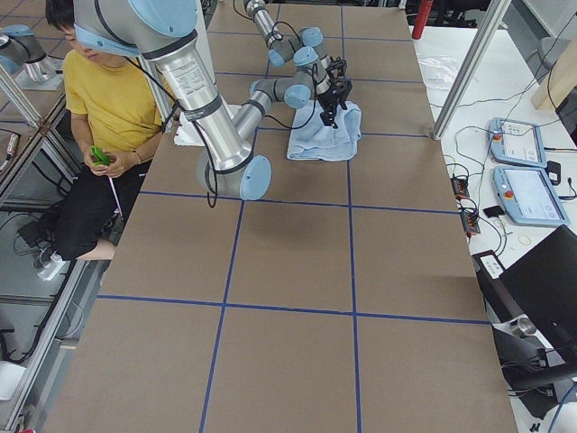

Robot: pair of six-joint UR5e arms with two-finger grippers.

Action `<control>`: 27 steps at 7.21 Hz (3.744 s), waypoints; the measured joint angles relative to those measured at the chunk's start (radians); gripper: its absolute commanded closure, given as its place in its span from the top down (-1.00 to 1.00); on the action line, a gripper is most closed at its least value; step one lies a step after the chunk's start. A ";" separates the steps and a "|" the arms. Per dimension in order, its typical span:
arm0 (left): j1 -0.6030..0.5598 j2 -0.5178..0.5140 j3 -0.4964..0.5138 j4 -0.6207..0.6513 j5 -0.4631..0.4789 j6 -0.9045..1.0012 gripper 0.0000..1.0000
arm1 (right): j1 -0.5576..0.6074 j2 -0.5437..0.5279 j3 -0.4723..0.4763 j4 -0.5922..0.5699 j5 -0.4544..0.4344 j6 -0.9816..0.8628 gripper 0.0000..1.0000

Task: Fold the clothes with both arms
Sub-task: 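Lay the folded edge down and open both grippers, then hold the far edge of the folded shirt down with both grippers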

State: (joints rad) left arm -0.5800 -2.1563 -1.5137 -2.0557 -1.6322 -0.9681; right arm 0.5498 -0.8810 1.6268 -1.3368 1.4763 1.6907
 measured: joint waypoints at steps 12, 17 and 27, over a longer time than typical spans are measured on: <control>-0.169 0.093 -0.104 -0.046 -0.220 0.213 1.00 | -0.020 0.034 -0.380 0.468 -0.003 -0.190 0.58; -0.169 0.094 -0.103 -0.046 -0.219 0.213 1.00 | -0.036 0.025 -0.359 0.429 -0.014 -0.190 -0.40; -0.166 0.095 -0.100 -0.046 -0.219 0.206 1.00 | -0.005 0.012 -0.304 0.378 -0.041 -0.269 -1.00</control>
State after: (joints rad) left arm -0.7457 -2.0617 -1.6136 -2.1015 -1.8515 -0.7625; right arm 0.5447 -0.8694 1.3224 -0.9588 1.4354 1.4219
